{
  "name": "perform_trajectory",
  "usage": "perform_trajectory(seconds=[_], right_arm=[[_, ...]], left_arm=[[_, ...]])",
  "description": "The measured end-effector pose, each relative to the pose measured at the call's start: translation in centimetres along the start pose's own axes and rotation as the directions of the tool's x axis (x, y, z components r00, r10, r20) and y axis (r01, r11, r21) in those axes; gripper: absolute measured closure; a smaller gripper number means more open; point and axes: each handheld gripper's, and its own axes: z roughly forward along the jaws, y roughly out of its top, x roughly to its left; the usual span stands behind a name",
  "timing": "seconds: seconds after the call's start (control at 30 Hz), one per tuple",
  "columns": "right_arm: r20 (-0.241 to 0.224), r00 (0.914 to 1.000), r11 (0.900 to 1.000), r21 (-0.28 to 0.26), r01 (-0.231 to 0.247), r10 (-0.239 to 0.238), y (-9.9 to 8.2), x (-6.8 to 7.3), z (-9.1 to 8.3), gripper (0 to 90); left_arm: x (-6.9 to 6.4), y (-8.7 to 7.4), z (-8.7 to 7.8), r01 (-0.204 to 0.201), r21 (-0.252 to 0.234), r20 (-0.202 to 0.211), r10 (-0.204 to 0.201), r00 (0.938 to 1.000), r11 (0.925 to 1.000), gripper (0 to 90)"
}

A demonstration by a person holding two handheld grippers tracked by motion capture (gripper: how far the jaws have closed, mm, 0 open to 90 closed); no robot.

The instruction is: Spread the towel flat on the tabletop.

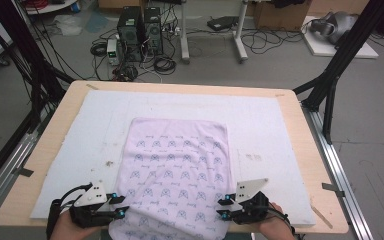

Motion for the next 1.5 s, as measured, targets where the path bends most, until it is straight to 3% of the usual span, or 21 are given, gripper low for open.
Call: perform_trajectory(seconds=[0.03, 0.1, 0.17, 0.27, 0.4, 0.5, 0.57, 0.63, 0.77, 0.83, 0.93, 1.0, 1.17, 1.23, 1.27, 1.4, 1.5], right_arm=[[0.009, 0.9999, 0.9999, 0.014, 0.008, -0.008, 0.0, 0.1, 0.3, 69.0], [-0.007, 1.0, 1.0, 0.001, 0.003, -0.003, 0.0, 0.1, 0.5, 88.4], [-0.017, 0.9997, 0.9998, 0.011, 0.018, -0.018, 0.5, -0.1, 0.7, 88.9], [-0.026, 0.9995, 0.9994, -0.033, 0.015, -0.015, 1.9, -0.4, 1.2, 89.0], [-0.007, 0.9992, 0.9989, -0.027, 0.038, -0.039, 3.8, -1.1, 2.3, 89.0], [0.021, 0.9997, 0.9998, -0.014, 0.012, -0.012, 4.6, -1.9, 3.5, 89.0], [0.027, 0.9996, 0.9995, 0.029, 0.013, -0.014, 4.8, -2.1, 4.6, 88.8], [0.019, 0.9998, 0.9998, 0.021, -0.001, 0.001, 4.9, -2.4, 4.6, 87.8], [0.05, 0.9986, 0.999, -0.043, -0.012, 0.014, 4.4, -2.2, 3.0, 74.9], [0.052, 0.9983, 0.9961, -0.085, -0.023, 0.027, 3.9, -1.6, 1.7, 73.1], [0.044, 0.9989, 0.9936, -0.112, -0.01, 0.015, 2.7, -0.4, 0.2, 71.2], [0.009, 1.0, 0.9932, -0.116, 0.0, 0.001, 1.9, 0.5, -0.3, 70.4], [-0.017, 0.9992, 0.9983, -0.047, 0.035, -0.035, 1.1, 1.5, 1.1, 71.0], [-0.034, 0.9989, 0.9994, -0.013, 0.033, -0.033, 1.0, 1.5, 1.9, 79.0], [-0.041, 0.9986, 0.9989, -0.033, 0.032, -0.034, 1.0, 1.3, 2.1, 86.7], [-0.068, 0.9959, 0.9982, 0.002, 0.059, -0.059, 0.9, 1.5, 1.5, 89.3], [-0.094, 0.9939, 0.9973, 0.041, 0.061, -0.057, 0.0, 2.1, -0.1, 89.3]], left_arm=[[0.0, 0.0, 0.1, -0.004, -0.015, 0.004, 0.004, 1.0, 0.9999, 71.5], [0.0, 0.2, 0.1, -0.002, -0.022, 0.014, 0.002, 0.9999, 0.9998, 83.4], [0.0, 0.1, 0.0, -0.007, -0.024, 0.008, 0.007, 0.9999, 0.9997, 84.7], [0.2, 0.0, -0.6, 0.005, -0.042, -0.011, -0.005, 0.9999, 0.9991, 84.8], [0.6, -0.4, -1.4, 0.022, -0.061, -0.04, -0.025, 0.9989, 0.9979, 84.9], [1.0, -0.6, -1.7, 0.038, -0.071, -0.048, -0.041, 0.998, 0.9968, 84.8], [1.0, -0.6, -1.7, 0.044, -0.072, -0.049, -0.048, 0.9977, 0.9964, 82.4], [1.1, -0.4, -1.7, 0.05, -0.07, -0.052, -0.054, 0.9972, 0.9963, 73.7], [0.9, 0.0, -1.9, 0.061, -0.084, -0.054, -0.065, 0.9964, 0.9946, 59.2], [0.8, 0.1, -2.0, 0.055, -0.083, -0.051, -0.059, 0.9969, 0.9951, 55.7], [0.6, -0.1, -1.8, 0.049, -0.072, -0.051, -0.053, 0.9973, 0.9962, 56.8], [0.6, -0.3, -1.4, 0.048, -0.056, -0.049, -0.051, 0.9975, 0.9973, 59.3], [0.2, -0.4, -0.2, 0.026, -0.029, -0.042, -0.027, 0.9987, 0.9992, 66.5], [0.1, -0.3, -0.1, 0.025, -0.032, -0.043, -0.027, 0.9987, 0.9992, 67.4], [0.1, -0.2, -0.1, 0.025, -0.032, -0.04, -0.027, 0.9988, 0.9992, 67.1], [0.1, 0.1, -0.6, 0.028, -0.05, -0.028, -0.029, 0.9992, 0.9984, 62.2], [0.1, 0.4, -1.2, 0.036, -0.072, -0.025, -0.037, 0.999, 0.9968, 56.5]])
